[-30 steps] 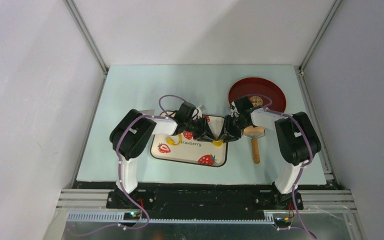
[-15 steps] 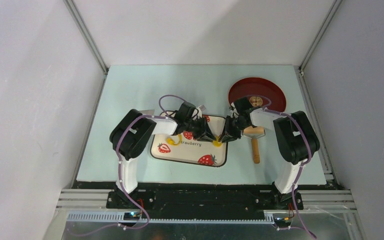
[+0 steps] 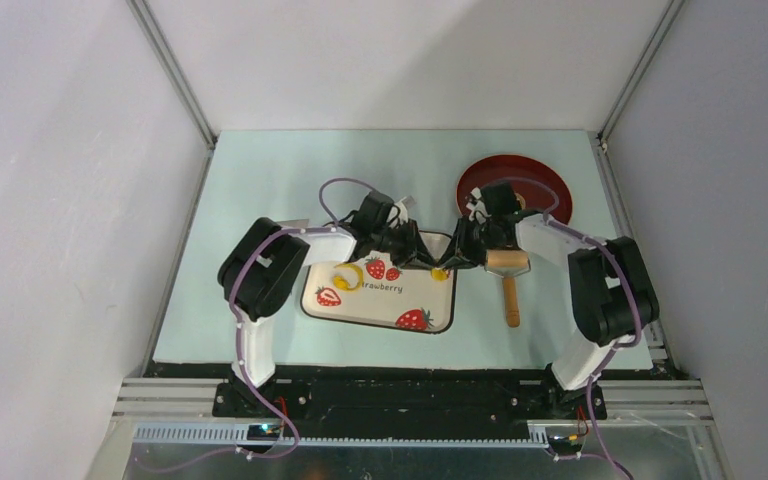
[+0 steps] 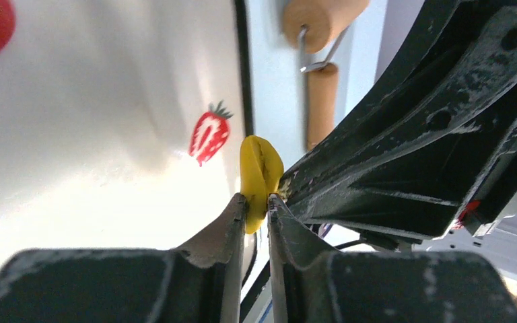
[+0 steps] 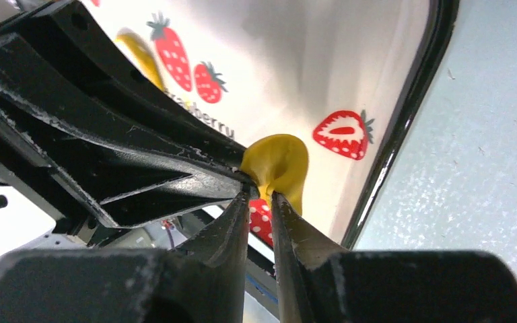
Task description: Roll out the dumpling wrappers from the dough
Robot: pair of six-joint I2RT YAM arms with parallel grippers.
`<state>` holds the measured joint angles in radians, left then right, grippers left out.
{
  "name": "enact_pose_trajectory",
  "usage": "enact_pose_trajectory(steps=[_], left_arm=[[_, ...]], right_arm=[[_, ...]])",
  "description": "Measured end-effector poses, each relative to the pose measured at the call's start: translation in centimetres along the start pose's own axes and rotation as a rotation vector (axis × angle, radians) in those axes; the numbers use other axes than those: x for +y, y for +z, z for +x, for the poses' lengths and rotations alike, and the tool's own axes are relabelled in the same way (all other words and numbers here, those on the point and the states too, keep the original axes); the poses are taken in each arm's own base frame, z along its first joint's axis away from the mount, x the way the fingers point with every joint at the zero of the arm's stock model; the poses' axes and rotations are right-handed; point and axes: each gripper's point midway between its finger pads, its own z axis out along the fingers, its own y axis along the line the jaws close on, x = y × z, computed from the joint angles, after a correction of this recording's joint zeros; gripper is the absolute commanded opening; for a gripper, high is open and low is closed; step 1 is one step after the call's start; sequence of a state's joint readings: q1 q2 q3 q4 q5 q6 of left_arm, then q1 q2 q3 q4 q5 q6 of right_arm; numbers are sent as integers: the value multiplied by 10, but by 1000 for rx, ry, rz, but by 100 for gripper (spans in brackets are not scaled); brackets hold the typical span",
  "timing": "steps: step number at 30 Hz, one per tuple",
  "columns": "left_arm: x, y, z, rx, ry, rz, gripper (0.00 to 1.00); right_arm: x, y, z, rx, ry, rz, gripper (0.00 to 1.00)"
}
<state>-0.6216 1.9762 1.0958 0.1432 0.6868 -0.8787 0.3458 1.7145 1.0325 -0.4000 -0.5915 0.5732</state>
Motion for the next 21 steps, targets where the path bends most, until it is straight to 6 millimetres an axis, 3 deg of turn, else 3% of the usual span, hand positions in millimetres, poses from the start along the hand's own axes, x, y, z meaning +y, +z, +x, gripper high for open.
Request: enact_pose_trajectory(steps=[6, 12, 17, 21], left_arm=[[-27, -2, -22, -40, 30, 45, 24], [-57, 0, -50, -76, 48, 85, 25], [-107, 2, -86, -117, 101, 197, 25], [-135, 8, -112, -142, 132, 264, 25]], right_arm=[[12, -21, -16, -64, -3, -64, 24], [7, -45, -38, -123, 28, -105, 26], [-3, -65, -60, -176, 47, -96, 26], [-9, -87, -86, -243, 50, -96, 26]])
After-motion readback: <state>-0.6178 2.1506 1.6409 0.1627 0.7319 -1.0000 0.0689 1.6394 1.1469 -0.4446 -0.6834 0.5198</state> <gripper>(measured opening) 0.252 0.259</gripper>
